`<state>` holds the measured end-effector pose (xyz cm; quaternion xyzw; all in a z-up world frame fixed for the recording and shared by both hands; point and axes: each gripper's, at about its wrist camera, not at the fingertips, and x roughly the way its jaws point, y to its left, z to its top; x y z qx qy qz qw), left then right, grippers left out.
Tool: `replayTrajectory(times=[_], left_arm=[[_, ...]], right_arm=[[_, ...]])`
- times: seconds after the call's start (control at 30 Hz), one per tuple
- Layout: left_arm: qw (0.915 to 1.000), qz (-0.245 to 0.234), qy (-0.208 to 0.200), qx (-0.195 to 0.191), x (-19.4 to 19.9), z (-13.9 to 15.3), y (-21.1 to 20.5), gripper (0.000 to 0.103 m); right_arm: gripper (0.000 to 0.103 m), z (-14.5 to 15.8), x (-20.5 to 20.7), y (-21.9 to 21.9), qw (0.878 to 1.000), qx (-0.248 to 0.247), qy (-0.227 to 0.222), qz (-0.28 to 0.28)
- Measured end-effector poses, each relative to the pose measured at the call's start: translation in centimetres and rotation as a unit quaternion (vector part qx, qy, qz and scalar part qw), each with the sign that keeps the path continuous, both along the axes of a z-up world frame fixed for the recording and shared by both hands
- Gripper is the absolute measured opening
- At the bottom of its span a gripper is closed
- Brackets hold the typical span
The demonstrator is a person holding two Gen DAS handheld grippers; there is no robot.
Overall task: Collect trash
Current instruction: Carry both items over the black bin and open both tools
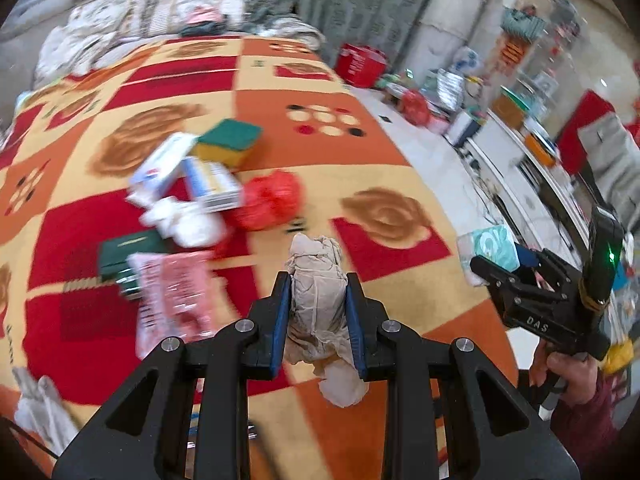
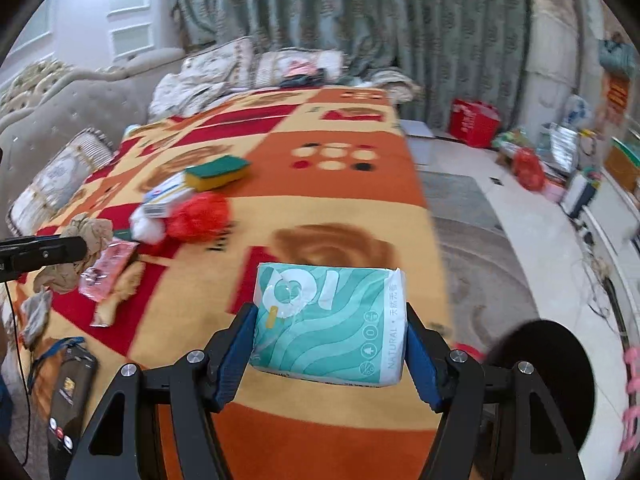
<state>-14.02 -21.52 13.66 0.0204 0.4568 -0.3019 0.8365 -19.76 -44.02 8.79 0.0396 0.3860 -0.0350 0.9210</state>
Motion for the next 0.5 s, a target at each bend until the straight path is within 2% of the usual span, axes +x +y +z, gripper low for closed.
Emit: replayTrajectory(times=[0.23, 0.5], left_arm=[[0.9966, -0.082, 0.004, -0.008, -1.8, 1.3, -8.0, 0.024], [0.9842, -0.171, 0.029, -0.036, -4.1, 1.9, -19.2, 0.024]], right_arm=[[0.067, -0.3, -4.5, -8.1, 0.997, -0.016, 0.009, -0.081], [0.067, -1.4, -9.2, -16.8, 0.985, 0.006, 0.015, -0.173]])
